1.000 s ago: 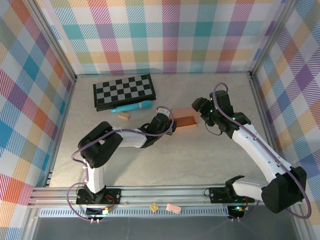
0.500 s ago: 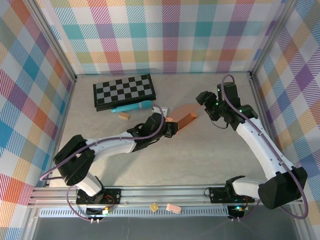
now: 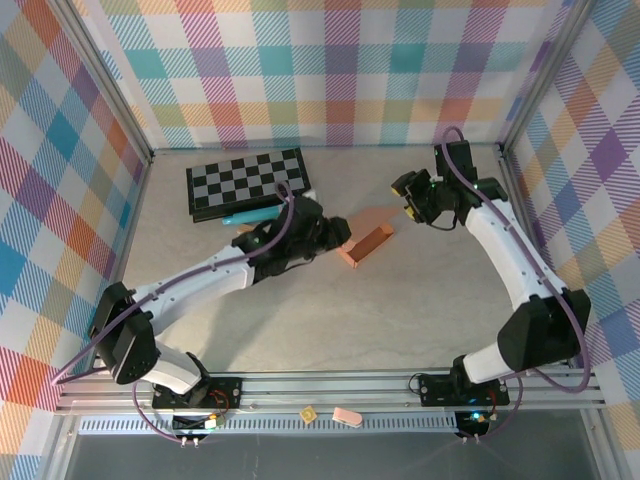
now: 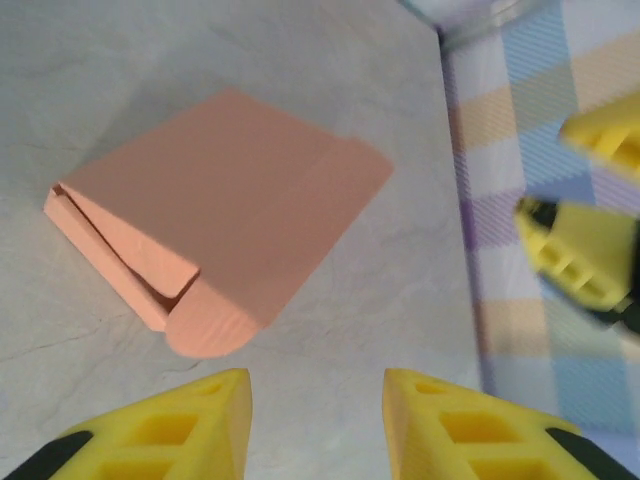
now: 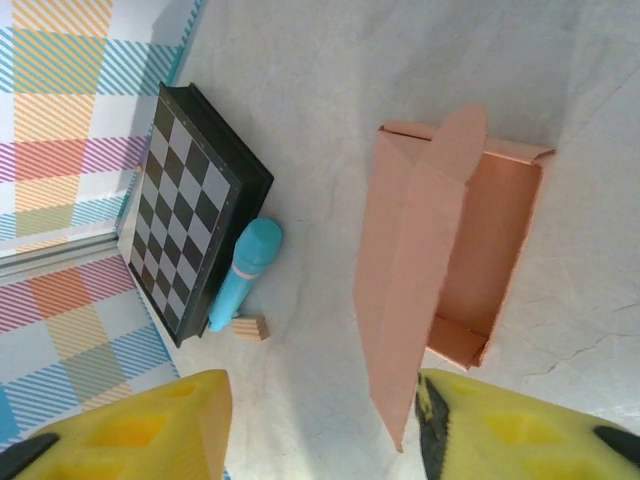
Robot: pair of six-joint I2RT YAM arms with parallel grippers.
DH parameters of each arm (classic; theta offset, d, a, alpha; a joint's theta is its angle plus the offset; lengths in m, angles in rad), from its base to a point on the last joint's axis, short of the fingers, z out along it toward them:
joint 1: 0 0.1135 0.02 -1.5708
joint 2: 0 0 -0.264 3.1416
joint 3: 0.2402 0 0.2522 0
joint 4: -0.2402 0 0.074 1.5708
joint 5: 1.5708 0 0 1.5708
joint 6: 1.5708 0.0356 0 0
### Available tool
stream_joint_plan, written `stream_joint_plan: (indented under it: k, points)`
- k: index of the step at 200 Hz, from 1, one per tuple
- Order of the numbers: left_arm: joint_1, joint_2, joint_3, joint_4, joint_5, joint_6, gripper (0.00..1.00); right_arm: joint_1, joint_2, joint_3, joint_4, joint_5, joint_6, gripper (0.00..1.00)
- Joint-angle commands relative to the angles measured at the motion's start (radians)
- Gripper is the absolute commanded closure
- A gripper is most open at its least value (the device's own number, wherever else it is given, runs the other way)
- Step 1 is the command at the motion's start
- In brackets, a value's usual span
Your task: Fold the paper box
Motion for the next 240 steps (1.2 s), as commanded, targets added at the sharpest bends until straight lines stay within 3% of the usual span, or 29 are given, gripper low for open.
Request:
stream_joint_plan:
  k: [1, 37, 113, 146, 186, 240]
  points:
    - [0.021, 0.048, 0.123, -0.207, -0.04, -0.201, 0.61, -0.008, 0.055, 0.022, -0.091, -0.09, 0.006, 0.52]
    - [0.074, 0.133, 0.209, -0.309, -0.033, -0.307, 0.6, -0.007, 0.045, -0.063, -0.071, -0.093, 0.081, 0.55]
    - [0.105, 0.234, 0.198, -0.193, 0.077, -0.324, 0.6, 0.001, 0.056, -0.205, 0.155, -0.17, 0.163, 0.67]
    - [0.109, 0.228, 0.195, -0.186, 0.09, -0.314, 0.6, 0.009, 0.029, -0.238, 0.208, -0.154, 0.164, 0.69]
    - [0.112, 0.178, 0.184, -0.179, 0.074, -0.299, 0.6, 0.015, 0.045, -0.257, 0.244, -0.166, 0.17, 0.62]
    - [0.128, 0.137, 0.205, -0.17, 0.113, -0.246, 0.6, 0.015, 0.082, -0.259, 0.28, -0.164, 0.153, 0.7]
